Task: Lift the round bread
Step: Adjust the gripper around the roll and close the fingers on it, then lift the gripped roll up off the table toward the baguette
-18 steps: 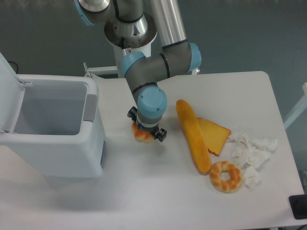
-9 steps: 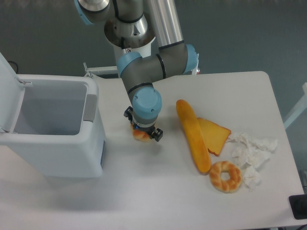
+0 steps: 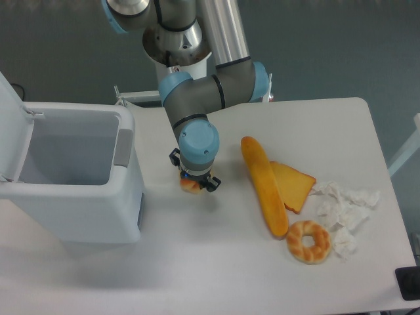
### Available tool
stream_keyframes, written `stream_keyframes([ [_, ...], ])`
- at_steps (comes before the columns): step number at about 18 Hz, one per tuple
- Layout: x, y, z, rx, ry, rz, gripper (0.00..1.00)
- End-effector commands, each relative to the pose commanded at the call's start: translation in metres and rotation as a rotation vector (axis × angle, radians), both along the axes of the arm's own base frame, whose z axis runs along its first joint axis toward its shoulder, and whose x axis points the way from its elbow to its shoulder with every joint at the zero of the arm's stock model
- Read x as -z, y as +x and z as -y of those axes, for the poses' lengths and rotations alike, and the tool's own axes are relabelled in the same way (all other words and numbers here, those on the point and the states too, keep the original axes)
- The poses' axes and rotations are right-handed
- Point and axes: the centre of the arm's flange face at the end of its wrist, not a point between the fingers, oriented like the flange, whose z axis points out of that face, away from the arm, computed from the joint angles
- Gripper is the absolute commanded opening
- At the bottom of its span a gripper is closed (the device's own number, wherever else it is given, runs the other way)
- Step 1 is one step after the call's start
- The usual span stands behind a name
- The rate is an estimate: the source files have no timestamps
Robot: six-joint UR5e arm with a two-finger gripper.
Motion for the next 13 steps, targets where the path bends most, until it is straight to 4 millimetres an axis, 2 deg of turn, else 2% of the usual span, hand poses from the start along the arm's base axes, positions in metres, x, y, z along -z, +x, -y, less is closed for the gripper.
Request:
stream_keyframes([
  [4,-0.002,-0.003,0.001,-0.001,-0.002,-0.004,0.02],
  [13,-0.026,-0.023,-0.006,-0.008,0.035,-0.043,0.00],
])
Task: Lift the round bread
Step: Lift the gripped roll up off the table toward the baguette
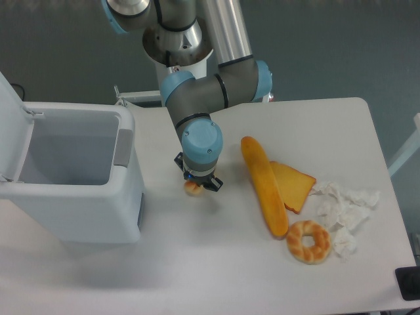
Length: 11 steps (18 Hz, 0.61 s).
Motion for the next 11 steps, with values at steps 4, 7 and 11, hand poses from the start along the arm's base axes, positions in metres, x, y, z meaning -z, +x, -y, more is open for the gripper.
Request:
stream_keyframes([
  [4,-0.057,-0.014,-0.013,0.029,0.073,-0.069,0.00],
  [7,-0.112,-0.021,-0.022,0.094,0.129,-0.121,0.00],
  [11,-0.173,-0.018,-0.004,0.198,0.191,-0.179,0.00],
])
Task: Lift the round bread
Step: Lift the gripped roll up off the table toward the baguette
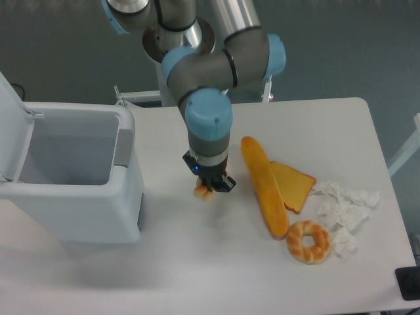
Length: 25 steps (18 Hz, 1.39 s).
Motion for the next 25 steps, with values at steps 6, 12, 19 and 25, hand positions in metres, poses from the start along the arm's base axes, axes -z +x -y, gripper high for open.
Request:
stream_keyframes([
  [6,-0.043,0.001,-0.013,0.120,0.037,0.015,0.00],
  [12,-0.046,-0.008,-0.006,0.115,0.072,0.043,0.00],
  [19,-0.076,-0.034,0.023,0.156,0.088,0.063,0.00],
  [25,-0.087,-0.037,0.029,0.151,0.131,0.072,0.00],
])
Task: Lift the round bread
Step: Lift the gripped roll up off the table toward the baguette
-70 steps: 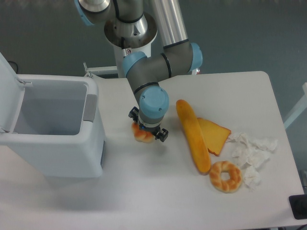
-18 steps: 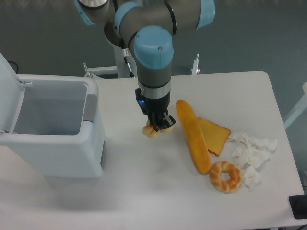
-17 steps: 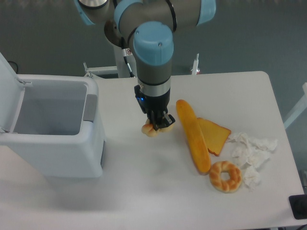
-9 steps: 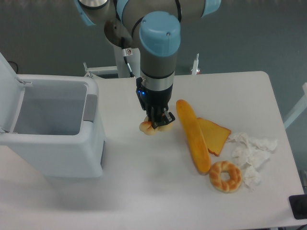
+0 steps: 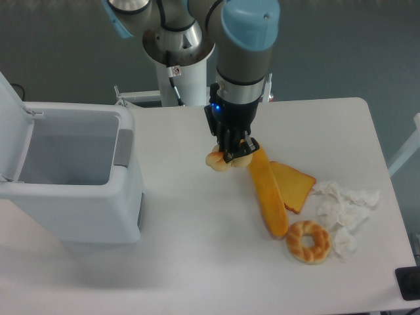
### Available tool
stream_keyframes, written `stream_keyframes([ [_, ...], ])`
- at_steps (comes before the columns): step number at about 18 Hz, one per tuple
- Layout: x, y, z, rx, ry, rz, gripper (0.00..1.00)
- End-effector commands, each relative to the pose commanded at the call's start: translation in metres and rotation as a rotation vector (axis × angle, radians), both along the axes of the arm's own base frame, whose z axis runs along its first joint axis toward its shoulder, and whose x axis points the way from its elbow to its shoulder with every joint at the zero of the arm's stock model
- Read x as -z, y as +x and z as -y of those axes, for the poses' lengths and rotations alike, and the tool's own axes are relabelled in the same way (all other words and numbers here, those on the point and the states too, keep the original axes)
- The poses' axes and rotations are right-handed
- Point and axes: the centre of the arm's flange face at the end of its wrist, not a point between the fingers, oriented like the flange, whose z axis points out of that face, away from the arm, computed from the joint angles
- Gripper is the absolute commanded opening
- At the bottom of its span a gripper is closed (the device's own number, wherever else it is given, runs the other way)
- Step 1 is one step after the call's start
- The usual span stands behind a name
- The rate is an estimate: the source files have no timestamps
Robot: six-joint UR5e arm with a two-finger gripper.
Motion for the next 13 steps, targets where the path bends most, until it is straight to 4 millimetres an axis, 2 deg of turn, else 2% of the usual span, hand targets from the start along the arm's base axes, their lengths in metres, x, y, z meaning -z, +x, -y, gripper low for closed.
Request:
stream_keyframes([
  [13,-0.0086,-0.0026,0.0063,-0.014,0.046,0.017,0.00],
])
